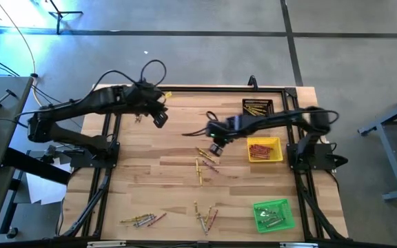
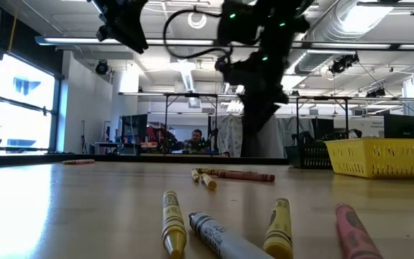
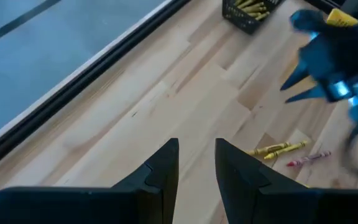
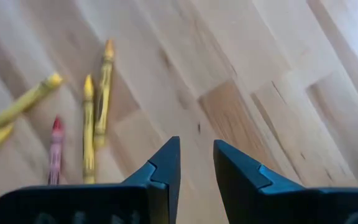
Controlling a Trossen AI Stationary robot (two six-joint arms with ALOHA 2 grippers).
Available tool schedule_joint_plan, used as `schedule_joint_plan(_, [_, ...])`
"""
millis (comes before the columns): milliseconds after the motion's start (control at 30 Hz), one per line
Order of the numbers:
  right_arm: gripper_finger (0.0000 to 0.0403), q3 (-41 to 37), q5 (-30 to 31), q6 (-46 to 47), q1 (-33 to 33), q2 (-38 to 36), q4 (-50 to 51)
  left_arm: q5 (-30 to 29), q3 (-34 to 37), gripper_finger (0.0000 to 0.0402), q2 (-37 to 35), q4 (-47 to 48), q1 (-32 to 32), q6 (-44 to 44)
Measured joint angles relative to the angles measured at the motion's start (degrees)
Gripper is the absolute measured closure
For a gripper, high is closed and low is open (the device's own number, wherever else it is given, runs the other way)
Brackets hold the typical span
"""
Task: Sort crayons
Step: Put the yellow crayon into the black bin
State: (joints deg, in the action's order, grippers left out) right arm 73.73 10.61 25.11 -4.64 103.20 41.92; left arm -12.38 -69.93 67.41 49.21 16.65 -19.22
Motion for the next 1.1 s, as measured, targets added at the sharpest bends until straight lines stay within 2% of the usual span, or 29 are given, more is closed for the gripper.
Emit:
schedule_joint_plan(133, [0.0320, 8.58, -0.66, 5.70, -2.07, 7.54, 2.94, -0.34, 0.00, 0.0312, -2.44, 1.84, 0.23, -0.03])
schedule_joint_plan(233, [0.0320, 13.98, -4.59, 11.44, -3.66, 12.34, 5.22, -0.72, 0.00, 0.0312, -3.82, 2.52, 0.21, -0.56])
schedule_joint_plan(400, [0.0320, 19.64, -7.71, 16.92, -4.12, 18.12, 5.95, -0.90, 0.00, 0.0312, -5.38, 2.67, 0.21, -1.62])
schedule_joint_plan(667, [0.0320, 23.99, -7.83, 12.46, -0.95, 20.78, 5.51, -0.90, -0.02, 0.0312, -5.92, 5.72, 0.21, -2.73])
schedule_joint_plan(1100, [0.0320, 22.84, -7.69, 8.91, 1.01, 20.78, 5.28, -0.90, -0.02, 0.0312, -5.83, 6.09, 0.17, -7.63])
